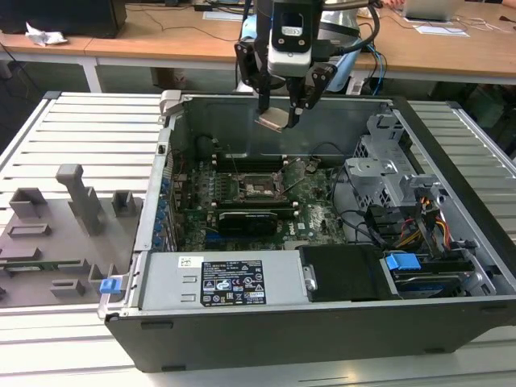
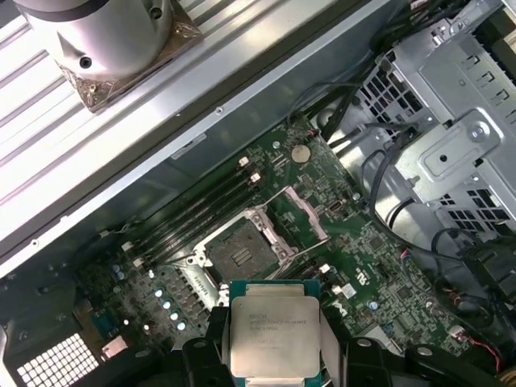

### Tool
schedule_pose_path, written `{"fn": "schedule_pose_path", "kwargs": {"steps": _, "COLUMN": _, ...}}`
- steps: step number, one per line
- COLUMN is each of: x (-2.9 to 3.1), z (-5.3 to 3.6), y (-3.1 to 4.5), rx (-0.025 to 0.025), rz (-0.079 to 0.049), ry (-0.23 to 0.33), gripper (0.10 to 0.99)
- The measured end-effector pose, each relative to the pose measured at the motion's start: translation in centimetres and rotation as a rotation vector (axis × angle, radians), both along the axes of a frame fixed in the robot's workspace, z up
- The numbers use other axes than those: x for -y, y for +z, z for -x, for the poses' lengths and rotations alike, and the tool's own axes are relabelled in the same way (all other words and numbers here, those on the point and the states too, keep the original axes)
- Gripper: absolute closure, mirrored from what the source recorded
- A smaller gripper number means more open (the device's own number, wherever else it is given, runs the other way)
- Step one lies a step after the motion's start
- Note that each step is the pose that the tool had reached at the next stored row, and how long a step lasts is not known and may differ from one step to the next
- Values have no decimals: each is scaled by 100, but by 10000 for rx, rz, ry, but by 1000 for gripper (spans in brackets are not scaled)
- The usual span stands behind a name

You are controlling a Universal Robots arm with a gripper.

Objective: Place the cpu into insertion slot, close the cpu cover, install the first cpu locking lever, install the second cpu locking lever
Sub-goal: 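Place the cpu into insertion slot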

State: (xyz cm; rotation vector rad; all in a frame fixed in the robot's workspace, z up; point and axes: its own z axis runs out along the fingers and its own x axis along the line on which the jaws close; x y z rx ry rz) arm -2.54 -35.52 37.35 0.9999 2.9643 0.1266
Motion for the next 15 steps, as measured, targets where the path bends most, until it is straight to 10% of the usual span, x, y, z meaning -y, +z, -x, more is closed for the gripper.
{"fn": "schedule_pose_path", "kwargs": {"steps": 15, "x": 0, "z": 6, "y": -5, "rx": -1, "rz": 23, "ry": -912, "gripper": 549}}
